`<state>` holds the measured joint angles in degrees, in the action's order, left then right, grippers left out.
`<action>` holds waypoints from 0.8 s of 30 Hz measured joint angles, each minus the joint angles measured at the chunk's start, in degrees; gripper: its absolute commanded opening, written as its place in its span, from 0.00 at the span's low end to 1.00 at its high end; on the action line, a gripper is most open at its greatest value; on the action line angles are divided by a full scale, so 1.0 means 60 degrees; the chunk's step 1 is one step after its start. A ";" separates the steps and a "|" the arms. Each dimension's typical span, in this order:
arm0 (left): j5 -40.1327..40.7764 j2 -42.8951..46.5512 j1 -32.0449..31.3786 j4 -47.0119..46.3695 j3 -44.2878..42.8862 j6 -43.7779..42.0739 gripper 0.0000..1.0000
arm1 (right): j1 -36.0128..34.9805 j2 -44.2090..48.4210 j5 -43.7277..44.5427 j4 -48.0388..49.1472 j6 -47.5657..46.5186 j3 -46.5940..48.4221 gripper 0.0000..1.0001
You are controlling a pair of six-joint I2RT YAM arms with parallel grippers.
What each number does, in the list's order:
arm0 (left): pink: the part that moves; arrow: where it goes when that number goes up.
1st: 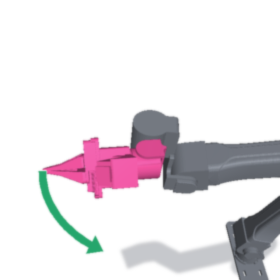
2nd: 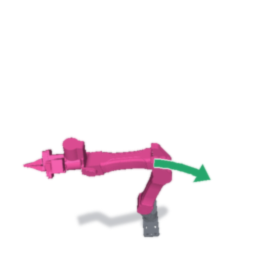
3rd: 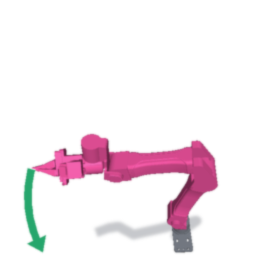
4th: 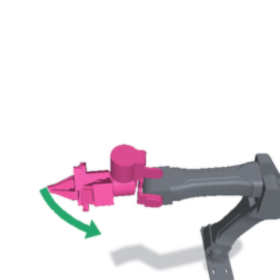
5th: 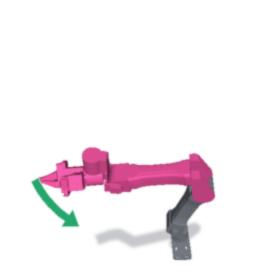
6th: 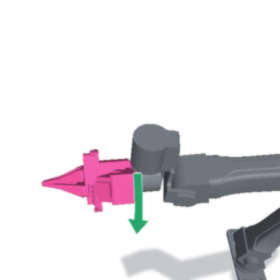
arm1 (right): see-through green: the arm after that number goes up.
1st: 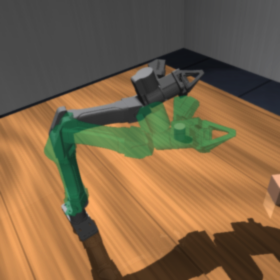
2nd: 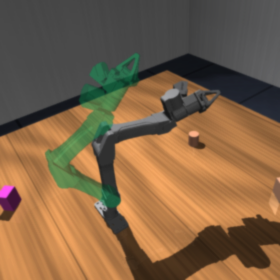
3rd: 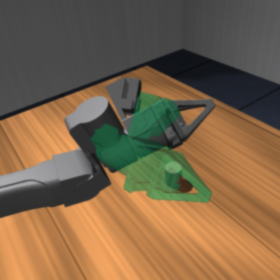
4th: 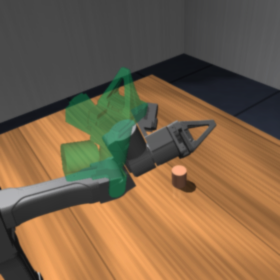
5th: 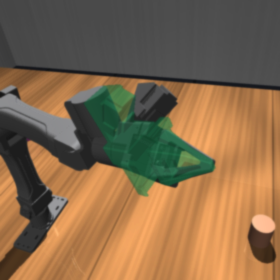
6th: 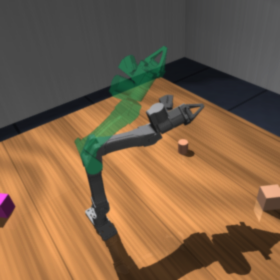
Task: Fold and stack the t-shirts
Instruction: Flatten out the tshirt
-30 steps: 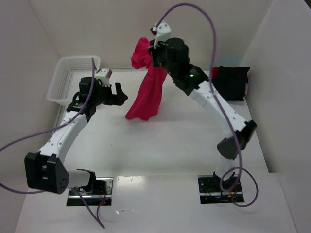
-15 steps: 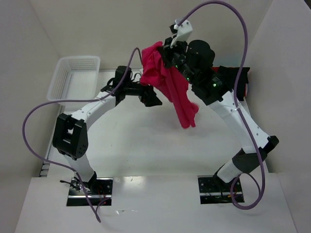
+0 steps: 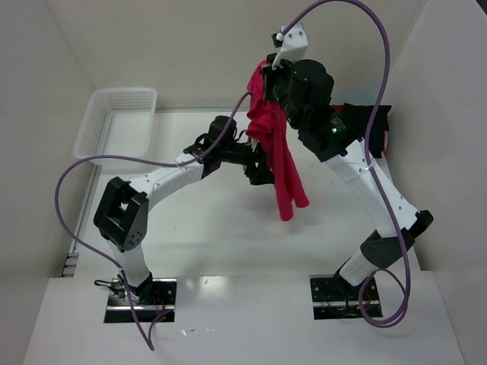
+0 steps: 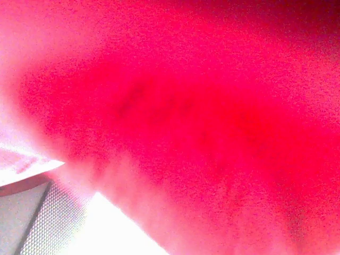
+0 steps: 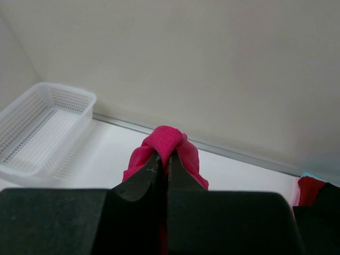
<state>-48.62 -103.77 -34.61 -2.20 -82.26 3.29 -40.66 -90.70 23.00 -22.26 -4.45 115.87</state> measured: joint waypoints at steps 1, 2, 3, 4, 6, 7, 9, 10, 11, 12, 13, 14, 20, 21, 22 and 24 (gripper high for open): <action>0.0171 0.0138 0.0004 0.0007 0.0255 0.0011 0.99 | 0.0007 0.0000 0.0087 0.0015 0.0011 -0.0040 0.00; 0.0295 0.0331 0.0000 0.0073 0.0594 0.0022 0.99 | 0.0011 0.0011 0.0164 0.0066 0.0022 -0.0142 0.00; 0.0379 0.0412 -0.0007 0.0055 0.0761 0.0029 0.97 | 0.0015 0.0040 0.0200 0.0131 0.0080 -0.0342 0.00; 0.0521 0.0528 -0.0011 0.0007 0.1053 0.0127 0.96 | 0.0015 0.0040 0.0197 0.0149 0.0095 -0.0426 0.00; 0.0739 0.0623 -0.0015 -0.0007 0.1286 0.0266 0.98 | 0.0015 0.0127 0.0149 0.0321 0.0197 -0.0892 0.00; 0.0940 0.0659 -0.0015 -0.0004 0.1413 0.0302 1.00 | 0.0015 0.0160 0.0124 0.0350 0.0240 -0.1071 0.00; 0.1413 0.0739 -0.0018 0.0004 0.1599 0.0423 1.00 | 0.0015 0.0160 0.0000 0.0357 0.0339 -0.1461 0.00; 0.1730 0.0860 0.0036 0.0015 0.1759 0.0484 1.00 | 0.0015 0.0127 -0.0055 0.0350 0.0372 -0.1585 0.00; 0.1938 0.1027 0.0066 0.0015 0.1927 0.0517 1.00 | 0.0025 0.0062 -0.0120 0.0324 0.0397 -0.1596 0.00; 0.2335 0.1417 0.0157 0.0011 0.2280 0.0572 1.00 | 0.0025 -0.0044 -0.0219 0.0350 0.0430 -0.1574 0.00; 0.2586 0.1767 0.0270 0.0076 0.2550 0.0612 1.00 | 0.0025 -0.0149 -0.0288 0.0364 0.0459 -0.1537 0.00; 0.2936 0.2342 0.0484 0.0066 0.2954 0.0739 1.00 | 0.0025 -0.0324 -0.0408 0.0262 0.0499 -0.1410 0.00; 0.5861 0.6178 0.1708 -0.0827 0.4433 0.1475 1.00 | 0.0073 -0.2004 -0.1399 -0.0346 0.0721 0.1730 0.00; 0.6142 0.6488 0.1723 -0.1042 0.4462 0.1515 1.00 | 0.0073 -0.2069 -0.1592 -0.0382 0.0809 0.2240 0.00; 0.6298 0.6674 0.1723 -0.1439 0.4503 0.1541 1.00 | 0.0073 -0.2062 -0.1869 -0.0433 0.0951 0.2885 0.00; 0.6273 0.6696 0.1723 -0.2087 0.4732 0.1577 1.00 | 0.0073 -0.1949 -0.2146 -0.0280 0.1089 0.3421 0.00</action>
<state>-10.98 -63.59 -24.27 -14.72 -53.87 12.75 -40.23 -102.39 10.13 -23.94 2.09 136.40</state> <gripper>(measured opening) 0.998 0.030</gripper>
